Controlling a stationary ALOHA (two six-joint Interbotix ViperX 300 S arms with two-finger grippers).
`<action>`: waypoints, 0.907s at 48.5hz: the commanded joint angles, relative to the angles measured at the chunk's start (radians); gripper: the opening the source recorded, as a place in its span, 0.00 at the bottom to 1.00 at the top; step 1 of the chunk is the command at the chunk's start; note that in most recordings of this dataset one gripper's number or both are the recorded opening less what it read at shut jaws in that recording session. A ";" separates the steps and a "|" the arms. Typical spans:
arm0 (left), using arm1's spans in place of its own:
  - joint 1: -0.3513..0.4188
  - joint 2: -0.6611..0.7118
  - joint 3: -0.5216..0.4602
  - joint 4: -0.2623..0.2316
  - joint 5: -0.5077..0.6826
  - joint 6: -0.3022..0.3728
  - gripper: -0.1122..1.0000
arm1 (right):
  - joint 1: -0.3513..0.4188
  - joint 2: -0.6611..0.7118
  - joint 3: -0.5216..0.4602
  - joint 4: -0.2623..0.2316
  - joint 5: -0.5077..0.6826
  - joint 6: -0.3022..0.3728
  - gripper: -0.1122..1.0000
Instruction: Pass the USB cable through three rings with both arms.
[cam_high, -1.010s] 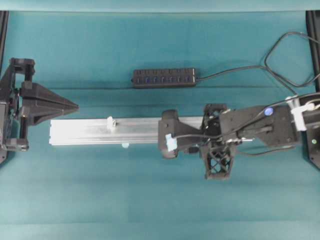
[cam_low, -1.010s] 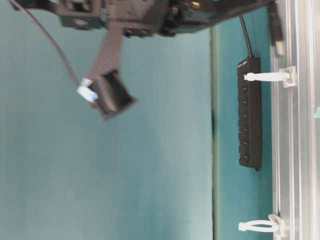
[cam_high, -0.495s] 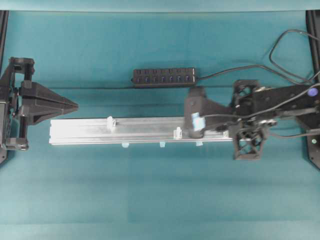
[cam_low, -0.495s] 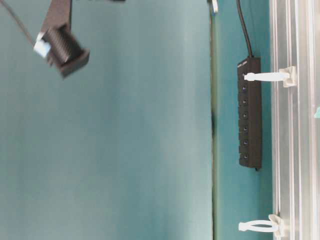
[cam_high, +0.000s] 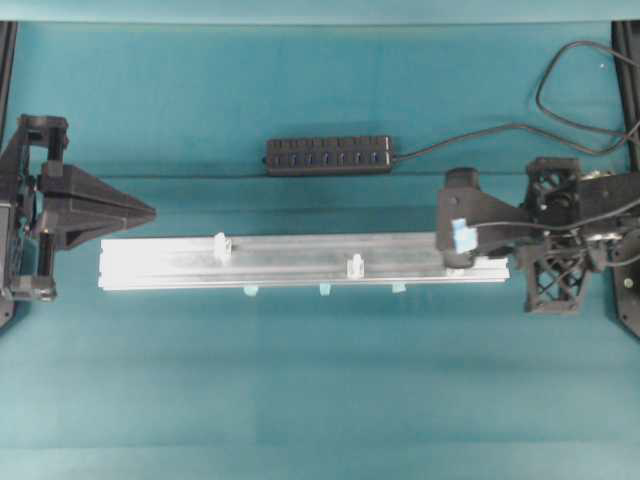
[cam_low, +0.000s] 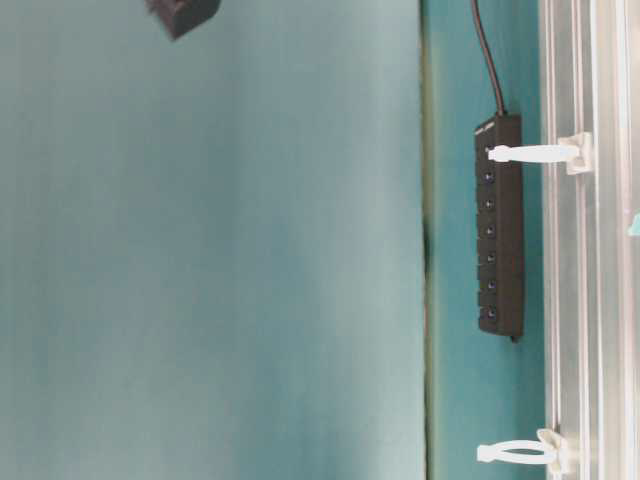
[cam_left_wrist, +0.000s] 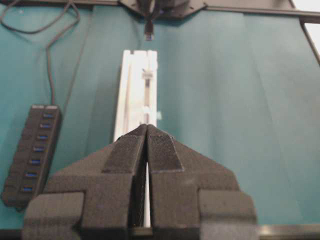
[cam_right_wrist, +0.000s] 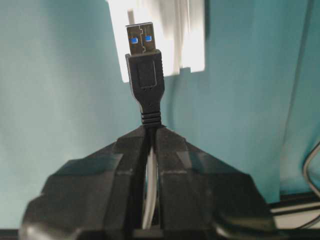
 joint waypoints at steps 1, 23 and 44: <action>0.002 0.002 -0.026 0.000 -0.005 0.000 0.12 | -0.003 -0.017 0.025 -0.003 -0.035 0.005 0.03; 0.002 0.002 -0.026 0.000 -0.005 -0.003 0.12 | -0.012 0.003 0.126 -0.002 -0.225 0.006 0.03; 0.000 0.002 -0.026 0.000 -0.006 -0.003 0.12 | -0.012 0.035 0.143 0.002 -0.387 0.005 0.03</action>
